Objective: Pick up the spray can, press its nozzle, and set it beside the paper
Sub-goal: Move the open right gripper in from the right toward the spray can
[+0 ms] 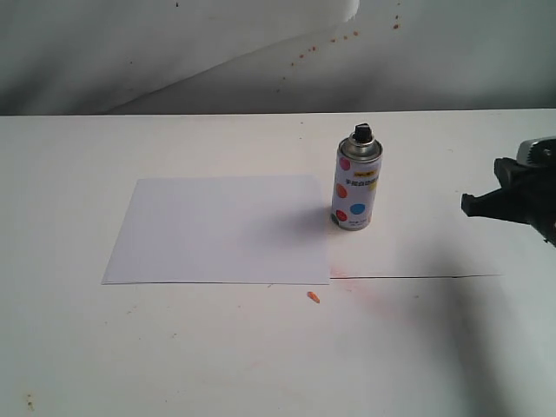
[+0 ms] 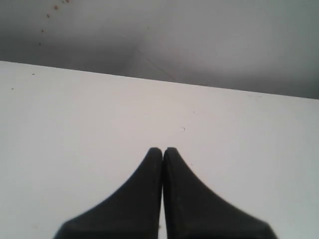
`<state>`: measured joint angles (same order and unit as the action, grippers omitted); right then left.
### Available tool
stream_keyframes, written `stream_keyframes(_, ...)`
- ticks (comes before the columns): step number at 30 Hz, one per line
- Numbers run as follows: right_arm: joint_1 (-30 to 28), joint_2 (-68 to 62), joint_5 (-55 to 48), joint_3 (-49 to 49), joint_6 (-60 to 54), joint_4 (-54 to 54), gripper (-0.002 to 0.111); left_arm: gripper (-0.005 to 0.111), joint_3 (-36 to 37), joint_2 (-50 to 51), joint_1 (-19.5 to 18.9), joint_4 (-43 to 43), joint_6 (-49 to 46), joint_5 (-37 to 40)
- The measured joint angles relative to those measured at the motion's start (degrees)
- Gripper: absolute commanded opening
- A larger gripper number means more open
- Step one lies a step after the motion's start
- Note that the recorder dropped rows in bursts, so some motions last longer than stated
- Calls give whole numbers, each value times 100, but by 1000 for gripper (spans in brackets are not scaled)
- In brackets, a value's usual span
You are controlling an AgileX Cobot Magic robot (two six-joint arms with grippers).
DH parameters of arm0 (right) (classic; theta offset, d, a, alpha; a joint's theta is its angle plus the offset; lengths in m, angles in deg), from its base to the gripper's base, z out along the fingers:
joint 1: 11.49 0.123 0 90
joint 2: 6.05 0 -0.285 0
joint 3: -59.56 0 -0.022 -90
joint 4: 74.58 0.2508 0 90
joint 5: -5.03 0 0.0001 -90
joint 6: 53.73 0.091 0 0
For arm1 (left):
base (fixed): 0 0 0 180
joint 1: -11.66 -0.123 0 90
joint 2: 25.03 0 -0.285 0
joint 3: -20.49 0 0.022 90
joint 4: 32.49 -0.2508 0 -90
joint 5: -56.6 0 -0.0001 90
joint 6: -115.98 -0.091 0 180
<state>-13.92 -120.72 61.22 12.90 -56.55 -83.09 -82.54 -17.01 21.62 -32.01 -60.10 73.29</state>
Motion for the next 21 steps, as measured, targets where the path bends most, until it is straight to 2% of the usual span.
stream_keyframes(3, 0, -35, -159, 220, 51, -543, 1, 2, 0, 0, 0, 0, 0, 0)
stream_keyframes(5, -11, -35, -437, 368, 235, -1161, 6, 2, 0, 0, 0, 0, 0, 0)
stream_keyframes(8, -11, -35, -774, 454, 514, -2029, 23, 2, 0, 0, 0, 0, 0, 0)
stream_keyframes(10, -11, -35, -838, 462, 675, -2480, 40, 2, 0, 0, 0, 0, 0, 0)
stream_keyframes(15, -11, -35, -980, 462, 1193, -3057, 93, 2, 0, 0, 0, 0, 0, 0)
stream_keyframes(17, -11, -35, -1023, 462, 1406, -3024, 106, 2, 0, 0, 0, 0, 0, 0)
stream_keyframes(21, -11, -35, -1060, 462, 1574, -2910, 105, 2, 0, 0, 0, 0, 0, 0)
